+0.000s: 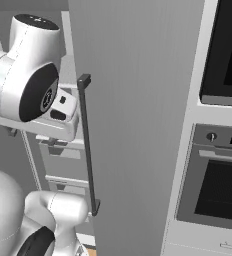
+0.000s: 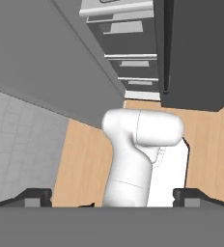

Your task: Take the meat container that has the shrimp and place it on the second highest rack of the freezer. Then take the vegetable container that has the lemons and place it on the highest rack of the freezer.

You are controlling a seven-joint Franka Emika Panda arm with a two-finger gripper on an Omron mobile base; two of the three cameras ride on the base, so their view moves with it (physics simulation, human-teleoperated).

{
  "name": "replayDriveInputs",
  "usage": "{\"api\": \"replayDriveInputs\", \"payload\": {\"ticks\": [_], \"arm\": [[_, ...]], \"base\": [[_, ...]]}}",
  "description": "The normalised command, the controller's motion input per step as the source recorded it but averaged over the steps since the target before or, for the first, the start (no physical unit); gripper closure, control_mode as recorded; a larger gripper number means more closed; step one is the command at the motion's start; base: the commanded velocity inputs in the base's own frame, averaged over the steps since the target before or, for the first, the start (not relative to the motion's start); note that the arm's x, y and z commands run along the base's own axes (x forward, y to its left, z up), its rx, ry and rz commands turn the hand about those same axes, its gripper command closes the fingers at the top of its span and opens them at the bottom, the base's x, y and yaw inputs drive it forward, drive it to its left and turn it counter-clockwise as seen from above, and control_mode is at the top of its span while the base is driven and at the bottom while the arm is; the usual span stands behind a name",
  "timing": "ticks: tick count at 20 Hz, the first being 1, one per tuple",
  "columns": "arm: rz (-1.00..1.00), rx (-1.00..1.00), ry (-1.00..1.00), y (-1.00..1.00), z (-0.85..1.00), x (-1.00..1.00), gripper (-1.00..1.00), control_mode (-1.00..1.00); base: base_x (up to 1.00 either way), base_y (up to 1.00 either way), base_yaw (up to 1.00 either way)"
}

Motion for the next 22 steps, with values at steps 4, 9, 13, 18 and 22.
{"api": "replayDriveInputs", "payload": {"ticks": [4,9,13,18,22], "arm": [[0.0,0.0,0.0,0.0,0.0,0.0,-1.0,1.0],[0.0,0.0,0.0,0.0,0.0,0.0,-1.0,1.0],[0.0,0.0,0.0,0.0,0.0,0.0,-1.0,1.0],[0.0,0.0,0.0,0.0,0.0,0.0,-1.0,1.0],[0.0,0.0,0.0,0.0,0.0,0.0,-1.0,1.0]], "base": [[-0.45,-0.49,0.0],[-0.61,-0.61,-0.03],[-0.24,-0.6,-0.21],[-0.04,-0.42,-0.62],[0.0,-0.3,-0.78]]}}
